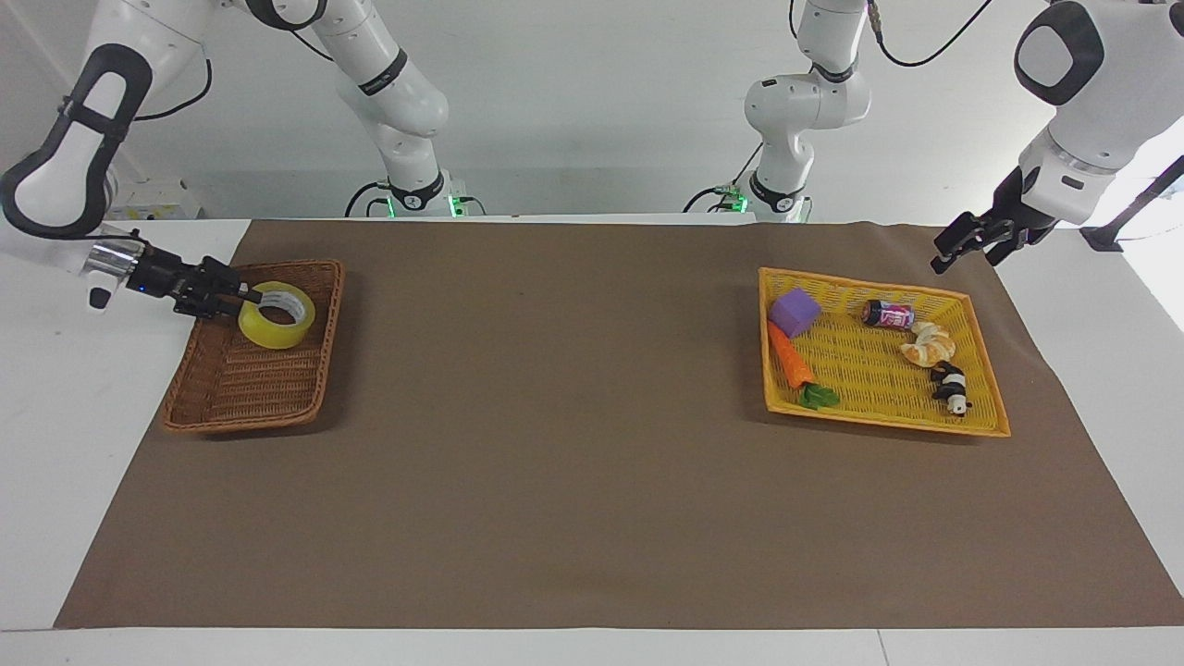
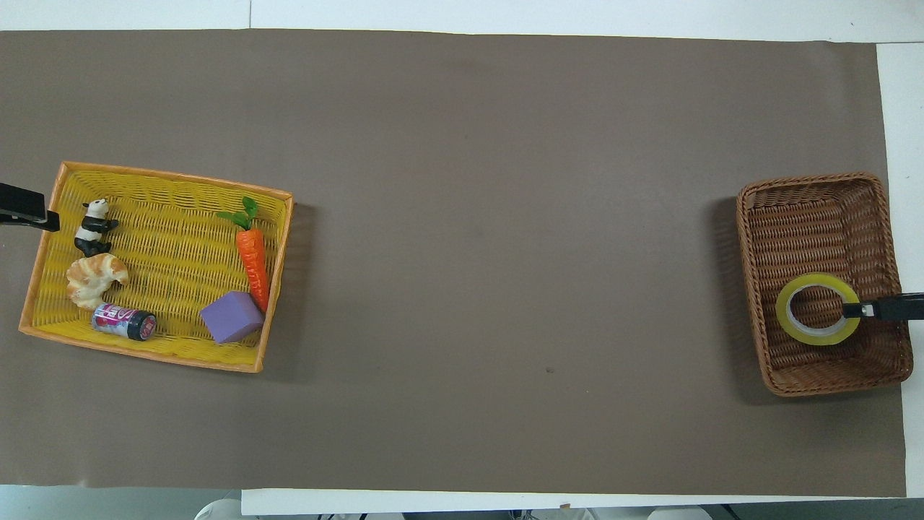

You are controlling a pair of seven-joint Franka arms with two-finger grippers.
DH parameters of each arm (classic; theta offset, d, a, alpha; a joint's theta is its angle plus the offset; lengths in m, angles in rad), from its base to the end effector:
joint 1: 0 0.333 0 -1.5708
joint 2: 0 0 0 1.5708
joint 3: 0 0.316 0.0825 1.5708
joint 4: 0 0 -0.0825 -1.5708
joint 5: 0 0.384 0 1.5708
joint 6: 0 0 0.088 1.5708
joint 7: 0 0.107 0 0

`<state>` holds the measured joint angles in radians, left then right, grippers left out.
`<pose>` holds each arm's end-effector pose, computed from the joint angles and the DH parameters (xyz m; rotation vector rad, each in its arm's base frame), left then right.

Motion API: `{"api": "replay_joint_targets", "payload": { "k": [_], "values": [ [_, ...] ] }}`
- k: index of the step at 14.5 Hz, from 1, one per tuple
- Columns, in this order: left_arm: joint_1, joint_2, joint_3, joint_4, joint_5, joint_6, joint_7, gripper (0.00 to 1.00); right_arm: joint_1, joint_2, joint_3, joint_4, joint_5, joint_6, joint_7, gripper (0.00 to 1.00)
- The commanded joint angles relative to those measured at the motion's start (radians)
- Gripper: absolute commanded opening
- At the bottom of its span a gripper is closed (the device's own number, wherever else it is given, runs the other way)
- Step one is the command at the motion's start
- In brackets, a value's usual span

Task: Move tape to another basket
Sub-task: 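Open the right gripper to release the tape and withdraw it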

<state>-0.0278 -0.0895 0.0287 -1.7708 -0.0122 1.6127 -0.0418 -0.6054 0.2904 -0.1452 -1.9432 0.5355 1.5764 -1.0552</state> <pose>0.5252 -0.0002 0.5820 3.1257 0.0679 -0.1078 0.4308 -0.3242 0.3135 -2.3477 -0.1282 0.0268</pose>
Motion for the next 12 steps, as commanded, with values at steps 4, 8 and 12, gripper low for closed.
{"api": "replay_joint_targets", "payload": {
  "k": [4,8,12],
  "values": [
    [-0.066,0.001,-0.012,0.036,0.043,-0.07,0.002,1.0,0.128,-0.123,0.029,0.064,-0.187,0.06,-0.002,0.99],
    [-0.052,0.001,-0.009,0.03,0.041,-0.048,-0.004,1.0,0.285,-0.253,0.029,0.119,-0.324,0.091,0.13,0.99],
    [-0.05,0.001,-0.006,0.028,0.043,-0.047,-0.007,1.0,0.418,-0.297,0.032,0.216,-0.394,0.041,0.471,0.99]
  ]
}}
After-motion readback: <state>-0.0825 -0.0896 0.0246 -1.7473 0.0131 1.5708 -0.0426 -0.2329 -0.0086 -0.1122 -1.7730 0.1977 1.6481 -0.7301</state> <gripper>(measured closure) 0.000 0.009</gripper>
